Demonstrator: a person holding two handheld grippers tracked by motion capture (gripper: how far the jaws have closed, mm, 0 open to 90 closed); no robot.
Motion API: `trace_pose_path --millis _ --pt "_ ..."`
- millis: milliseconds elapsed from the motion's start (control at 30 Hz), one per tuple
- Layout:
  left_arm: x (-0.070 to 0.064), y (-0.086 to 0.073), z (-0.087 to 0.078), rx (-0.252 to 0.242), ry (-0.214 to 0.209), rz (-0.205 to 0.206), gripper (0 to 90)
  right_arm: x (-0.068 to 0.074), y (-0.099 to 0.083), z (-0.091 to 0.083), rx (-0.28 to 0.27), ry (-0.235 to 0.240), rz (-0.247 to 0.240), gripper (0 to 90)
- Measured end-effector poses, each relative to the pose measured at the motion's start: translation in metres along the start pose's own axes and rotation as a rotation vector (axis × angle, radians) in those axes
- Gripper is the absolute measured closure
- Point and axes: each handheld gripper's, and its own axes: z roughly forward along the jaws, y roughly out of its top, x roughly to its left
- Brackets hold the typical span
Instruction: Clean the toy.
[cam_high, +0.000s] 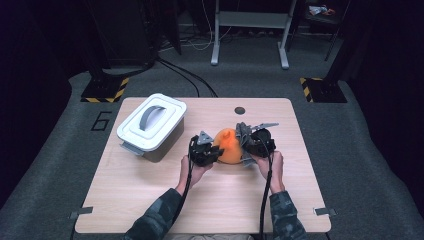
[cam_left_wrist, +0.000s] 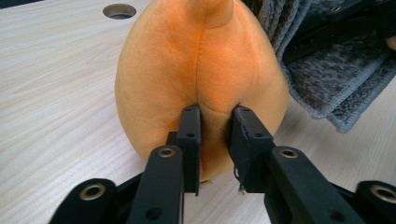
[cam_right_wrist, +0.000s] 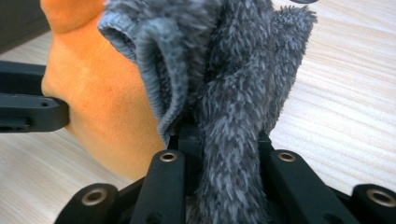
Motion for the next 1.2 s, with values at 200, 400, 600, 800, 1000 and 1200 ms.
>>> trace_pose_path --millis 200,400,600,800,1000,1200 --pt "0.002 -0.001 -0.002 0.017 0.035 -0.022 50.9 -0.002 -0.001 0.001 0.007 -0.007 0.011 75.1" --pt "0.018 -0.016 0.003 0.042 -0.02 -0.13 45.0 -0.006 -0.004 0.002 0.004 -0.009 0.018 75.1" --pt "0.017 -0.017 0.005 0.007 -0.051 -0.141 68.1 -0.009 -0.007 0.001 0.011 -0.022 0.027 75.0" --pt "0.009 -0.009 0.002 -0.01 -0.013 -0.065 80.1 -0.016 -0.01 -0.008 -0.021 -0.035 0.062 74.8" --pt "0.003 0.002 -0.003 -0.034 0.033 -0.002 82.0 -0.014 -0.008 -0.021 -0.05 -0.065 0.045 74.8" --pt "-0.008 0.017 -0.013 -0.048 0.08 0.101 82.5 -0.006 0.002 -0.041 -0.1 -0.066 0.018 74.8"
